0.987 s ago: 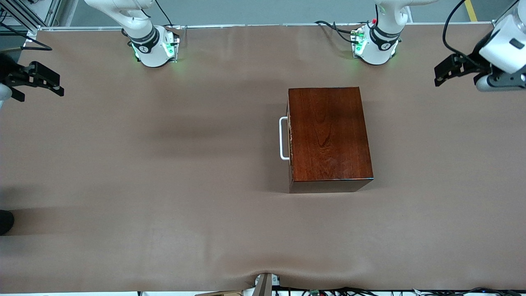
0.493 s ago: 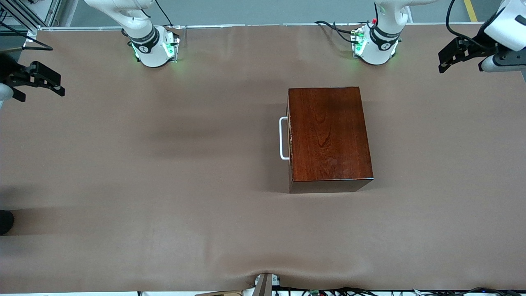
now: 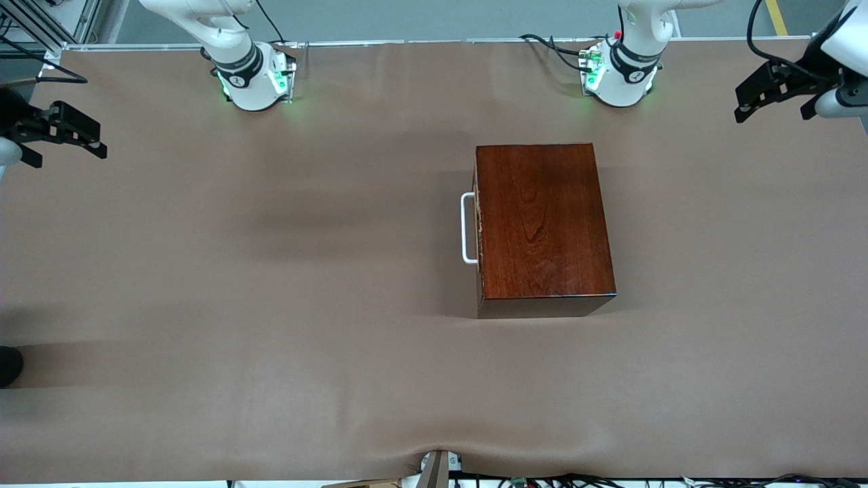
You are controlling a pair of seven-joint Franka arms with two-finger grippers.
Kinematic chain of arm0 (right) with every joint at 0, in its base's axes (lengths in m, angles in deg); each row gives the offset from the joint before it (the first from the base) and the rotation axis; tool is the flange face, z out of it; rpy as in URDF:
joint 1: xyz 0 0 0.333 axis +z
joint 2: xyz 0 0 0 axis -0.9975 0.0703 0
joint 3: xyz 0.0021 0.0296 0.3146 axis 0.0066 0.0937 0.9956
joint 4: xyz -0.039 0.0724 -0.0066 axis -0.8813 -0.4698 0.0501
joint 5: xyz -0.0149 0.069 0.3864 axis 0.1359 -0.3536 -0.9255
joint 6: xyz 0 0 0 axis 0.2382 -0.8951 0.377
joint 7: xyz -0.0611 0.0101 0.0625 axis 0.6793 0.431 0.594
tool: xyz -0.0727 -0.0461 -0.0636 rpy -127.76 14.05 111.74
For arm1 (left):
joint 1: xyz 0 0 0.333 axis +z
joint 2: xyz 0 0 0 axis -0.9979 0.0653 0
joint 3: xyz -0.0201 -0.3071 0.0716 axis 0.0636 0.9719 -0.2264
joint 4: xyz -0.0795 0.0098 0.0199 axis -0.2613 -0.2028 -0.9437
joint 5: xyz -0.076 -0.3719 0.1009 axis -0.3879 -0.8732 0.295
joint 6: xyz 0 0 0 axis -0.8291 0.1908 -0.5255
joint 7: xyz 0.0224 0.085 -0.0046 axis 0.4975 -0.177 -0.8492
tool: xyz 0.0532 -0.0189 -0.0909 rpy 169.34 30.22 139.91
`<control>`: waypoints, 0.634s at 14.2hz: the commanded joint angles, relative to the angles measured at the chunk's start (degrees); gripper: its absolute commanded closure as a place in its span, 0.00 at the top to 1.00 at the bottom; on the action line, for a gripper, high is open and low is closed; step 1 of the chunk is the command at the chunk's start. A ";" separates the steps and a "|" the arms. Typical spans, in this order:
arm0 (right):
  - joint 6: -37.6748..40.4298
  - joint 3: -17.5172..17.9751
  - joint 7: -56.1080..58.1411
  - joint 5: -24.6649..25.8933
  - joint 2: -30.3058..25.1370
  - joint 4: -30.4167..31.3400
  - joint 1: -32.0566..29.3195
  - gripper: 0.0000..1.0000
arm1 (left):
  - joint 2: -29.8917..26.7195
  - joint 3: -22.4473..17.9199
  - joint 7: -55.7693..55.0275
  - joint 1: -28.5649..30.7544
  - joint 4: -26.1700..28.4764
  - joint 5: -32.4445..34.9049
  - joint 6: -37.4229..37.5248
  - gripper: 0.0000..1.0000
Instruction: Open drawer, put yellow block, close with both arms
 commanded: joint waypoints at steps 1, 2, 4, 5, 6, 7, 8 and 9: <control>0.42 0.41 -0.72 0.39 -0.11 -0.13 -0.50 1.00 | 1.84 0.42 1.01 0.41 -2.74 -0.89 0.40 1.00; 0.34 0.41 -0.81 0.39 -0.10 -0.13 -0.50 1.00 | 1.84 0.42 1.10 0.41 -2.74 -0.89 0.40 1.00; 0.34 0.41 -0.72 0.39 -0.11 -0.13 -0.50 1.00 | 1.84 0.42 0.92 0.41 -2.74 -0.89 0.40 1.00; 0.34 0.41 -0.72 0.39 -0.10 -0.13 -0.41 1.00 | 1.84 0.42 0.92 0.49 -2.74 -0.89 0.40 1.00; 0.25 0.41 -0.81 0.39 -0.10 -0.13 -0.50 1.00 | 1.84 0.34 0.92 0.67 -2.74 -0.89 0.40 1.00; 0.25 0.41 -0.72 0.39 -0.10 -0.13 -0.50 1.00 | 1.84 0.34 1.01 0.67 -2.74 -0.89 0.40 1.00; 0.25 0.41 -0.72 0.39 -0.10 -0.13 -0.50 1.00 | 1.84 0.34 0.83 0.67 -2.74 -0.80 0.40 1.00; 0.25 0.41 -0.72 0.39 -0.10 -0.13 -0.41 1.00 | 1.84 0.34 0.57 0.67 -2.74 -0.80 0.40 1.00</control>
